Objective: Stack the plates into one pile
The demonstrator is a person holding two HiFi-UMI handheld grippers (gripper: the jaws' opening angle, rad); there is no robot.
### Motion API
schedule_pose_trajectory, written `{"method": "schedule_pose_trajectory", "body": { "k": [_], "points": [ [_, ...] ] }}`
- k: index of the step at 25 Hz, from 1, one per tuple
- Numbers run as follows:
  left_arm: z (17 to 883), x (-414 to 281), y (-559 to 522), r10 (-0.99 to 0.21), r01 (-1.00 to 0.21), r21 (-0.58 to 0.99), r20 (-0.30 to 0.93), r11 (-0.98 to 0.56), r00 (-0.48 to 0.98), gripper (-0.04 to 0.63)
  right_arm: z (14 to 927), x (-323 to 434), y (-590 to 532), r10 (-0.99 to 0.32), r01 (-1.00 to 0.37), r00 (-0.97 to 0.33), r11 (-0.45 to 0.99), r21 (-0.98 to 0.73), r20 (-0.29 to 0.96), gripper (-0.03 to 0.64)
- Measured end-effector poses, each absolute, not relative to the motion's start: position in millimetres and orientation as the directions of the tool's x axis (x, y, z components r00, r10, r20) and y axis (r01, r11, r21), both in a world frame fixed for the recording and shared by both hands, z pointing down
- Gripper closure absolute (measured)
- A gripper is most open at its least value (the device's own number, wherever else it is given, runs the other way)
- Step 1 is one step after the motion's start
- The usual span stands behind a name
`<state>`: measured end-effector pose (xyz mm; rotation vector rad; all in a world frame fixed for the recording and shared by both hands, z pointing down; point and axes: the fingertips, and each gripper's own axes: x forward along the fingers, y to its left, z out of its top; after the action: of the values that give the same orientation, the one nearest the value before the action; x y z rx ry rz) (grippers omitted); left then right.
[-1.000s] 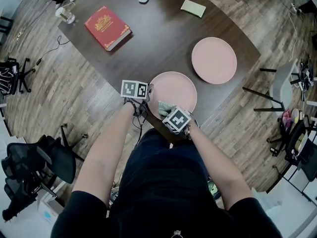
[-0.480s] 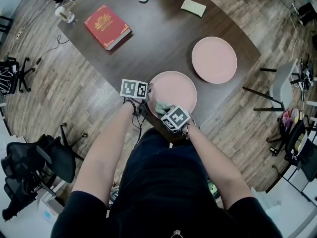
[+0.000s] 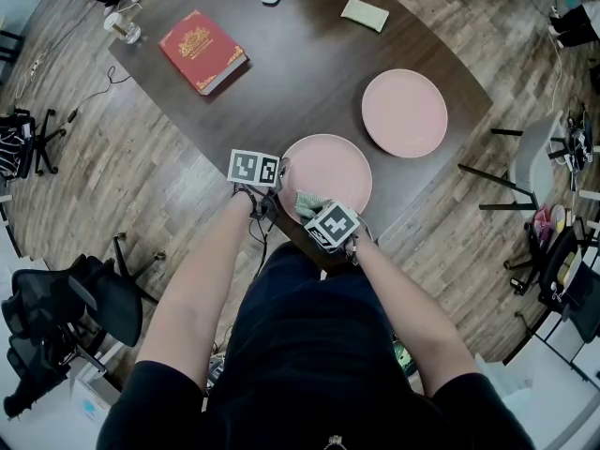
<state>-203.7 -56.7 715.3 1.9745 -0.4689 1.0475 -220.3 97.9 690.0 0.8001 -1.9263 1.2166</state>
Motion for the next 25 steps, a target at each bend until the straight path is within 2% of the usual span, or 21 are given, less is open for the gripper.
{"method": "schedule_pose_trajectory", "body": {
  "k": [25],
  "points": [
    [716, -204, -55, 0.075, -0.619, 0.513, 0.802, -0.594, 0.593, 0.584, 703, -157, 109, -0.119, -0.835, -0.419, 0.440, -0.331, 0.900, 0.528]
  ]
}}
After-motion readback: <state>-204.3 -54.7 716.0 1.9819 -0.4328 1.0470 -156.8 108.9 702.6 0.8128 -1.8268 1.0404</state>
